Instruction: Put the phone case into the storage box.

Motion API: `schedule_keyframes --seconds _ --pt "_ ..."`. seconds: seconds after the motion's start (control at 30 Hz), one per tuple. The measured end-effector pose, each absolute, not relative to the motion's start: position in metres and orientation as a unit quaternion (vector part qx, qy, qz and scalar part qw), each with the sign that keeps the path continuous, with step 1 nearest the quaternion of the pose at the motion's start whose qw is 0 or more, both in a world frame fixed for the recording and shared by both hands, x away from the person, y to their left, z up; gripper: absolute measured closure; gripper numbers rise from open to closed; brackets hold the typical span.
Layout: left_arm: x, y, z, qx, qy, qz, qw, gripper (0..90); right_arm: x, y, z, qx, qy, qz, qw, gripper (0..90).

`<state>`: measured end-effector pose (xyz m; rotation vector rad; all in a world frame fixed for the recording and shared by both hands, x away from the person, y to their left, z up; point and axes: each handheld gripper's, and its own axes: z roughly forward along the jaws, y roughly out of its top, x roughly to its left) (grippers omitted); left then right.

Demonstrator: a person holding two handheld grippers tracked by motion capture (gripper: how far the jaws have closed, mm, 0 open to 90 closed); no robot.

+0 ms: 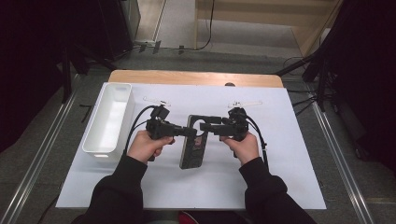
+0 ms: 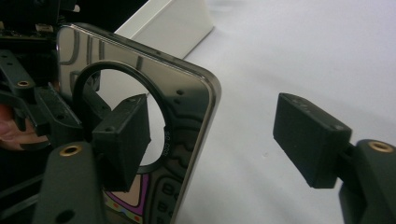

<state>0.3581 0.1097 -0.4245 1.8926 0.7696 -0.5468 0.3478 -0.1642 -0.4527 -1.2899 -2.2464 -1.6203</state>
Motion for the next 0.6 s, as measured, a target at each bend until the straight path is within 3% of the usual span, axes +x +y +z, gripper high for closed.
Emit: schedule_keyframes --seconds 0.6 --pt "0.3565 0.107 -0.4258 0.785 0.296 -0.224 0.496 79.6 0.3488 -0.1626 -0.4587 -0.401 -0.731 -0.546 0.084 53.4"
